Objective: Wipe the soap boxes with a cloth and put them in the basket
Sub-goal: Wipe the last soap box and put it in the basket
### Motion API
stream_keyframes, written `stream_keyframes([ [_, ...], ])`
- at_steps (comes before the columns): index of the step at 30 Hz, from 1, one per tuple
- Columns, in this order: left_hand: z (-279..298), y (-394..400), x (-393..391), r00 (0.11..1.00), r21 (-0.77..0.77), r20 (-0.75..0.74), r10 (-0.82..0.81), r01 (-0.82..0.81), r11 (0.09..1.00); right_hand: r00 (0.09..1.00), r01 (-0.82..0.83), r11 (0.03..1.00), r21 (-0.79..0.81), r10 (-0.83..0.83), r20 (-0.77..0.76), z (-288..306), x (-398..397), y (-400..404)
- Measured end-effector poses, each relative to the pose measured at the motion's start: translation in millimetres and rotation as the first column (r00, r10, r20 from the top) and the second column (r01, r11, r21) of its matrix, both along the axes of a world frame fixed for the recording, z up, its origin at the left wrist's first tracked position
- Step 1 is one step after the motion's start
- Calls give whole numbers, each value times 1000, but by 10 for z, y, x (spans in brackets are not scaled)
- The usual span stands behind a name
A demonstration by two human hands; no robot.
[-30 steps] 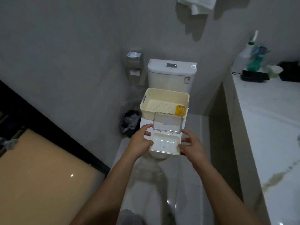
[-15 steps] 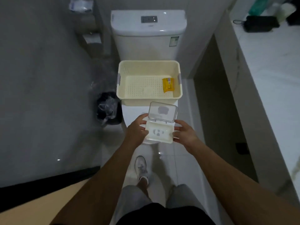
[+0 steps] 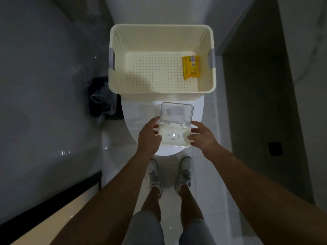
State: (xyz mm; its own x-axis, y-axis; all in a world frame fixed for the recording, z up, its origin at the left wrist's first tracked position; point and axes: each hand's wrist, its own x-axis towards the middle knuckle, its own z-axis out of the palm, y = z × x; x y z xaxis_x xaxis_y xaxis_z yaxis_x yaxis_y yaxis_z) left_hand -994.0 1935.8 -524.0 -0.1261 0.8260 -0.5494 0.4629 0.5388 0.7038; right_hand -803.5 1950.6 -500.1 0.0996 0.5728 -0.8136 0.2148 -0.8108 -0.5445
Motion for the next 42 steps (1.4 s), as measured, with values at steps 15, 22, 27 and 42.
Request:
stream_keyframes([
  [15,-556,296,19,994,-26,-97,50,-53,998,987,-141,990,-26,142,75,-618,-161,494],
  [22,-509,311,-83,992,-38,-64,111,-114,993,996,-53,998,-17,54,67,-606,-132,491],
  [27,-30,362,-394,948,196,-148,282,-252,948,927,195,972,129,-226,301,-253,187,663],
  [42,386,2427,142,862,306,-350,-366,474,826,700,-587,782,210,361,616,407,-205,1984],
])
